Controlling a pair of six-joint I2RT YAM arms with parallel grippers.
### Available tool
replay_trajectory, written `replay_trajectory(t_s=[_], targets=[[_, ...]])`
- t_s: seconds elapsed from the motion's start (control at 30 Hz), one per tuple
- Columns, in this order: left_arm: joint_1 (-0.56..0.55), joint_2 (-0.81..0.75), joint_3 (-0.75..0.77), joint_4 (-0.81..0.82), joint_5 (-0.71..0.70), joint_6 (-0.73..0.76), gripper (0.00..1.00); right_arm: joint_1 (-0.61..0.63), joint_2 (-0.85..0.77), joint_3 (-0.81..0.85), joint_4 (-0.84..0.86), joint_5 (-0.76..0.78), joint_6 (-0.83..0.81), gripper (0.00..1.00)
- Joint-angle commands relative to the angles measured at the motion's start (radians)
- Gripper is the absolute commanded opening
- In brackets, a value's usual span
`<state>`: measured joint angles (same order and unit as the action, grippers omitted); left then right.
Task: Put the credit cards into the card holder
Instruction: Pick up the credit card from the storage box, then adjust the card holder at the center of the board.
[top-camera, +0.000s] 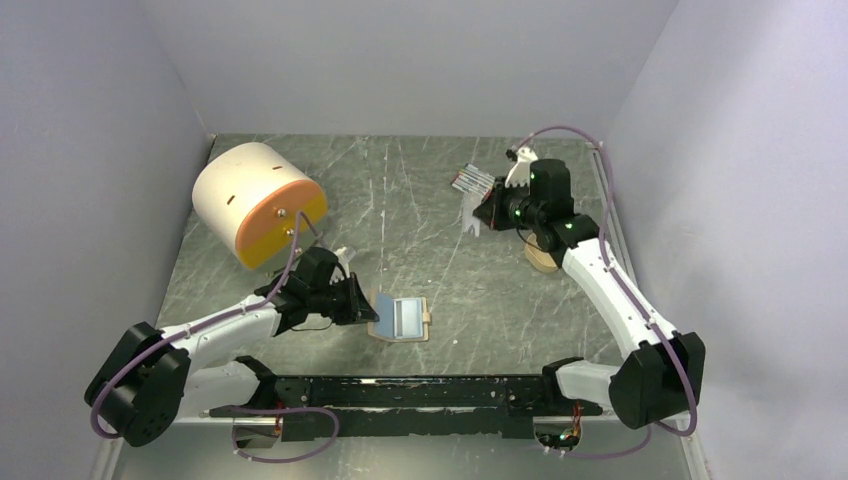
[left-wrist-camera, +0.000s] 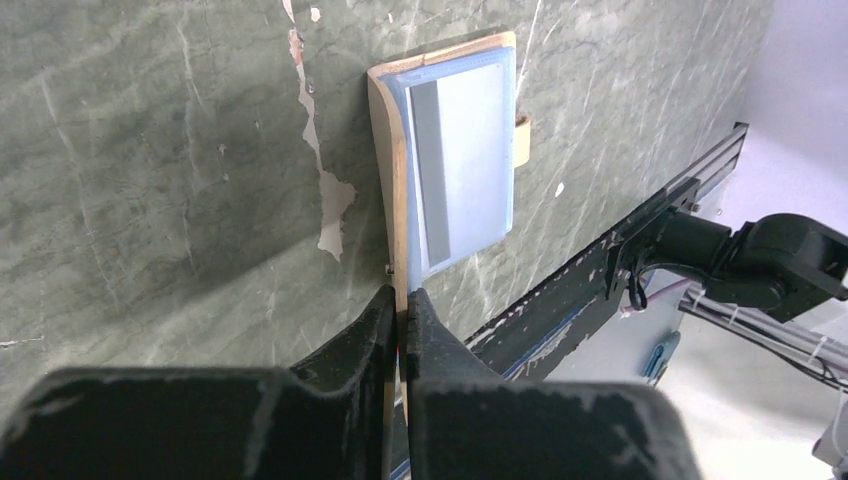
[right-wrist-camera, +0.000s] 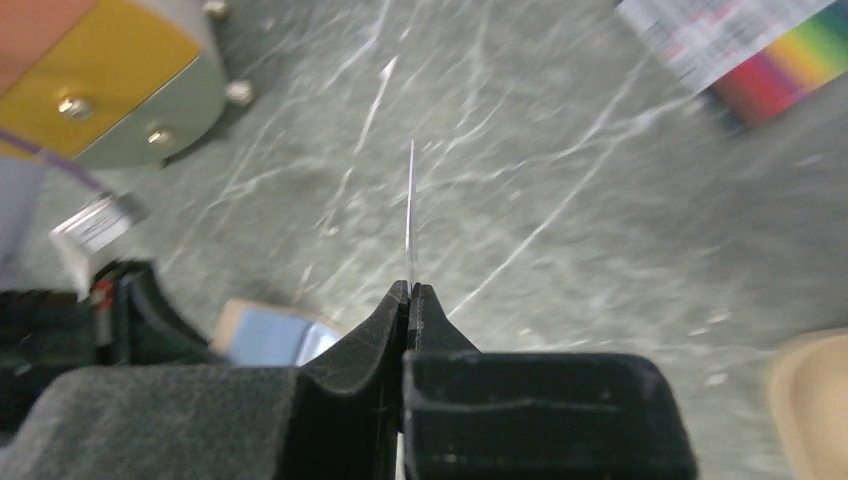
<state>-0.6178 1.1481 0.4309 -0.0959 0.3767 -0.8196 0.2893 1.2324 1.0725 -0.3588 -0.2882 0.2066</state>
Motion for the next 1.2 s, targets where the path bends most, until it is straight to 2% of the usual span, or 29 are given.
replay_trajectory(t_s=[0.0,0.1,0.2,0.37,0.53,0.63,0.77,1.0,1.17], targets=[[0.004,-0.010,-0.013,0.060,0.010,-0.058,0.09,0.017,-0.029,-0.133,0.142,-0.262,0.246,0.00],[0.014,-0.022,-0.027,0.039,-0.039,-0.078,0.09,0.070,-0.024,-0.209,0.215,-0.277,0.320,0.00],[0.028,-0.008,-0.027,0.014,-0.041,-0.075,0.09,0.138,-0.009,-0.322,0.373,-0.317,0.435,0.00],[0.029,-0.011,-0.009,-0.046,-0.065,-0.053,0.25,0.263,0.051,-0.451,0.538,-0.281,0.541,0.00],[0.030,-0.037,-0.015,-0.058,-0.078,-0.058,0.30,0.360,0.130,-0.538,0.712,-0.241,0.632,0.00],[0.031,-0.023,-0.014,-0.063,-0.070,-0.041,0.33,0.399,0.168,-0.541,0.740,-0.206,0.624,0.00],[0.032,-0.020,-0.026,-0.026,-0.036,-0.044,0.32,0.421,0.199,-0.552,0.760,-0.171,0.628,0.00],[0.045,-0.018,-0.028,-0.049,-0.054,-0.023,0.33,0.425,0.259,-0.605,0.856,-0.147,0.666,0.00],[0.053,-0.009,-0.055,0.004,-0.011,-0.033,0.32,0.432,0.325,-0.613,0.909,-0.156,0.686,0.00]])
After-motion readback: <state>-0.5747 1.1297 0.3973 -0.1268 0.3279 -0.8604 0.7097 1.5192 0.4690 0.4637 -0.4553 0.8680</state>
